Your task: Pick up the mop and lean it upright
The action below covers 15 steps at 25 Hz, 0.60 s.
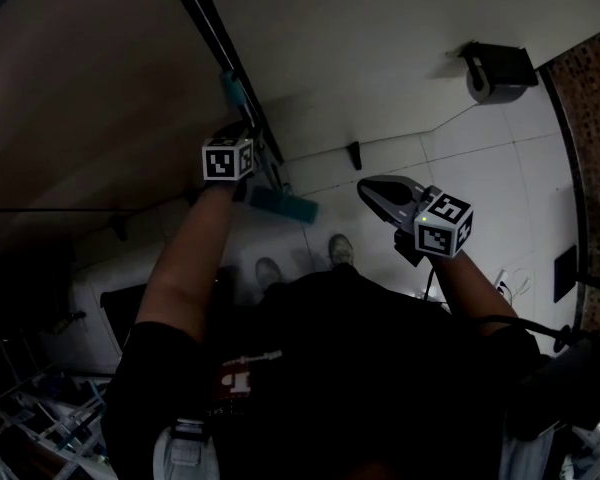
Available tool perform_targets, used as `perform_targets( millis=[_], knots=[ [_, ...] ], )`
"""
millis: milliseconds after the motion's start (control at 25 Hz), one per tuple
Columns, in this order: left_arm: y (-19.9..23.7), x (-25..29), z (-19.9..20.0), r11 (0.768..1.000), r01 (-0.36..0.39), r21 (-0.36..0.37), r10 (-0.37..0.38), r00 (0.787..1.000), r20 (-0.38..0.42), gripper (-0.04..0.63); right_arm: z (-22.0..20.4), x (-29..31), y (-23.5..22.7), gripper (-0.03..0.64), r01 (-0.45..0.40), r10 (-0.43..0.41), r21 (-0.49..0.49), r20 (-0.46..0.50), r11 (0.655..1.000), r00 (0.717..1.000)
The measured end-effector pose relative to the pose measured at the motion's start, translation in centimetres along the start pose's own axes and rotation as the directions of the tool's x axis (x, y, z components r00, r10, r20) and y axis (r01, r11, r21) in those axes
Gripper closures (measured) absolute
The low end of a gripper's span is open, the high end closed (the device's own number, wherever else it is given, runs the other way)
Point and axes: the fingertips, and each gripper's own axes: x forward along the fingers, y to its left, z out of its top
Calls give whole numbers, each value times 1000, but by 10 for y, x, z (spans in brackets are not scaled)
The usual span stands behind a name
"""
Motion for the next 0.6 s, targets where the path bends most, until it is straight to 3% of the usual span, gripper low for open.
perform_targets(
  millis=[120,280,480,600],
  knots=[
    [16,-1,2,999,-44,0,44,999,9,506,-3,3,-4,603,2,-2,-1,0,1000,1000],
    [14,0,1,1000,-18,5,18,1000,12,506,-6,6,-7,603,43,-43,-1,-5,999,999],
    [-2,-26,-17,1000,-16,-5,16,1000,8,508,-6,3,8,603,-1,0,-26,-38,1000,999],
    [-11,-24,-17,999,-5,36,5,1000,-10,508,-1,-1,12,603,0,-1,-39,-26,999,1000]
  ],
)
